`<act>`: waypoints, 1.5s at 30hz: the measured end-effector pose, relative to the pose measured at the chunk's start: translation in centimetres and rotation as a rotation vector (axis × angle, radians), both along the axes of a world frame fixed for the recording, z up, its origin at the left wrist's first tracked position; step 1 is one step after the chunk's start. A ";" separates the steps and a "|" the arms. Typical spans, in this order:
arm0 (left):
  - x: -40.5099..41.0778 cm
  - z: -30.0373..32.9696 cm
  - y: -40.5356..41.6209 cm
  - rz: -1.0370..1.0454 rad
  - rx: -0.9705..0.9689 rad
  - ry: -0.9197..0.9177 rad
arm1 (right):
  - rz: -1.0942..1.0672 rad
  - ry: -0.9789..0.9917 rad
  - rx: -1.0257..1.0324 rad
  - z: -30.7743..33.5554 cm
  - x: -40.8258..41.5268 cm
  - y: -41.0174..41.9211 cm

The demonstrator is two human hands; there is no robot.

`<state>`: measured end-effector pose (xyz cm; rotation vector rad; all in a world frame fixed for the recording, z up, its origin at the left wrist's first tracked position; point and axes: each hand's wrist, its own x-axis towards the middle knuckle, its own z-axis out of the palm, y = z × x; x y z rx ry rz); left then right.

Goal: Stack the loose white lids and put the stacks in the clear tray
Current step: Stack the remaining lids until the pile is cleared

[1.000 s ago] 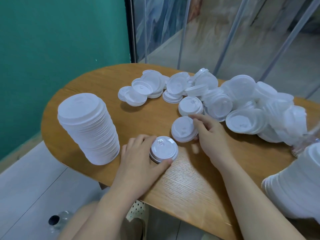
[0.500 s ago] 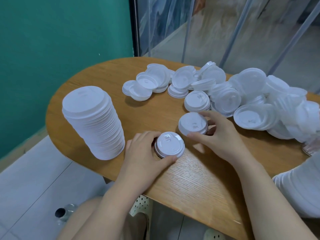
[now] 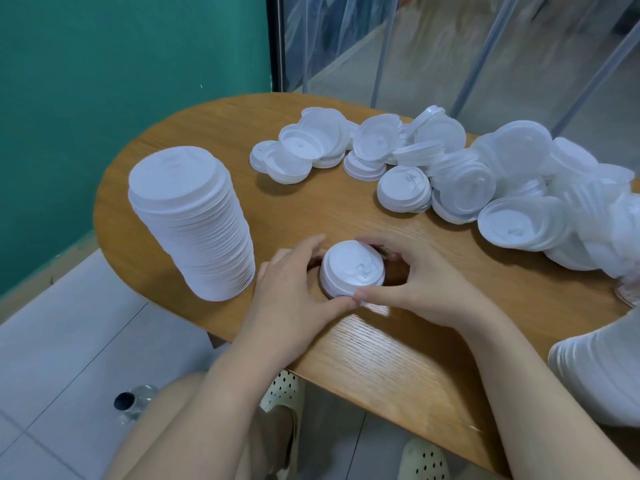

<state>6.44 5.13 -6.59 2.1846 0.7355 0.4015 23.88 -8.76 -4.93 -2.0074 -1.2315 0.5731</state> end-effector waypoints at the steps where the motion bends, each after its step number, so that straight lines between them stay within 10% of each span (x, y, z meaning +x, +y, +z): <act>1: -0.1 0.0 0.0 -0.009 0.008 -0.006 | 0.002 -0.006 -0.006 0.0 0.0 0.0; 34: 0.0 0.5 -0.3 -0.015 0.119 -0.026 | -0.094 0.174 0.095 2.1 0.7 1.8; 45: 0.5 -0.3 -0.4 0.051 0.142 -0.066 | -0.113 -0.300 0.146 2.5 5.8 17.2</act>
